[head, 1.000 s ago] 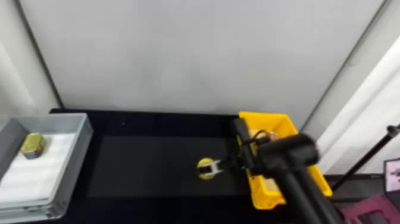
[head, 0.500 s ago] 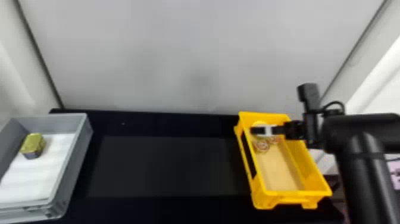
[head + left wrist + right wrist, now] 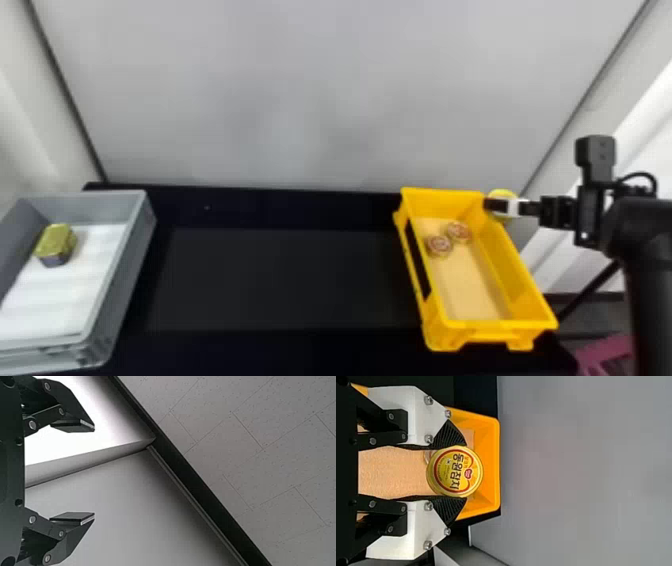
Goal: Pick up the round yellow can and place it in the yellow rectangular box
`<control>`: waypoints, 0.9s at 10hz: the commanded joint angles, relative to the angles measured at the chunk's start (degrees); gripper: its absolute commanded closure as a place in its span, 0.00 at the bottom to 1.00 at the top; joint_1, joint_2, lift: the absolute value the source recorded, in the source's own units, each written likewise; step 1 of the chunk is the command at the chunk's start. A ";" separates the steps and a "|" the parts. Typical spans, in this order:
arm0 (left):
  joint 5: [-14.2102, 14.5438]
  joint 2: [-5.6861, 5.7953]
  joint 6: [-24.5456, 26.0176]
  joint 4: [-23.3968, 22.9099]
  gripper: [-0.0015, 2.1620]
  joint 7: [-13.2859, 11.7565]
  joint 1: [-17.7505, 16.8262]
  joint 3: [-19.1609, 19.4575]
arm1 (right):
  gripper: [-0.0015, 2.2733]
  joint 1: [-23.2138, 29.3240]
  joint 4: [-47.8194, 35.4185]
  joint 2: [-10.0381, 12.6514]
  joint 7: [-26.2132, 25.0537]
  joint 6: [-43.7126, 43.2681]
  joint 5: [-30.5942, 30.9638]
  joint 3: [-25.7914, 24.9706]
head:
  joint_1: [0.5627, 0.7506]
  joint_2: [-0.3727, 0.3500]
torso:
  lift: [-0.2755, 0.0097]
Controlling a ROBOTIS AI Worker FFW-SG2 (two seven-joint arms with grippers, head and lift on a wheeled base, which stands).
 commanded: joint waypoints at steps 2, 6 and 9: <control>0.00 -0.07 0.00 -0.01 0.21 0.01 -0.01 -0.09 | 0.32 2.04 9.27 -0.61 -1.78 -8.88 -5.60 -5.44 | 0.70 0.28 | 0.97; 0.00 -0.15 -0.18 0.43 0.21 -0.17 -0.62 -0.79 | 0.32 2.74 29.13 -5.27 -11.37 -21.81 -24.76 2.03 | 0.70 0.28 | 0.97; 0.00 -0.59 -0.62 0.87 0.21 -0.17 -0.97 -1.32 | 0.32 2.65 35.19 -5.00 -11.63 -24.01 -24.85 3.79 | 0.70 0.28 | 0.97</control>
